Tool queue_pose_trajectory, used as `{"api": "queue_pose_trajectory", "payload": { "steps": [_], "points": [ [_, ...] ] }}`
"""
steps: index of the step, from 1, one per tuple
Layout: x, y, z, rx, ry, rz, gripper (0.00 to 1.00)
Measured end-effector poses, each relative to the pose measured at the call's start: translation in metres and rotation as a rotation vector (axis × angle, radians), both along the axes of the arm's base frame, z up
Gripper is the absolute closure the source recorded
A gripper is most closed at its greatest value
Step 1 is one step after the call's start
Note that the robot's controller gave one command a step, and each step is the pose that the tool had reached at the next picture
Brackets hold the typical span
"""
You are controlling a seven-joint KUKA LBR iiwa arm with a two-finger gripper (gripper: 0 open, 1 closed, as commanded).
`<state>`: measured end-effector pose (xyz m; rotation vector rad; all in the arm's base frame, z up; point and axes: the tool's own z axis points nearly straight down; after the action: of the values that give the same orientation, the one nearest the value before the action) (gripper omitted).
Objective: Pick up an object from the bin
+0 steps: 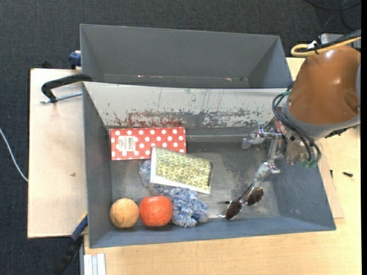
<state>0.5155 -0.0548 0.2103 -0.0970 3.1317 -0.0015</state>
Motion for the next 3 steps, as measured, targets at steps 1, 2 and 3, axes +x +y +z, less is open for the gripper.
{"api": "queue_pose_trajectory", "payload": {
  "steps": [1, 2, 3],
  "points": [
    [-0.004, 0.006, -0.059, 0.0, 0.002, 0.079, 0.0],
    [-0.024, -0.012, -0.135, 0.0, 0.008, 0.326, 1.0],
    [-0.024, -0.012, -0.135, 0.0, 0.007, 0.326, 1.0]
  ]
}}
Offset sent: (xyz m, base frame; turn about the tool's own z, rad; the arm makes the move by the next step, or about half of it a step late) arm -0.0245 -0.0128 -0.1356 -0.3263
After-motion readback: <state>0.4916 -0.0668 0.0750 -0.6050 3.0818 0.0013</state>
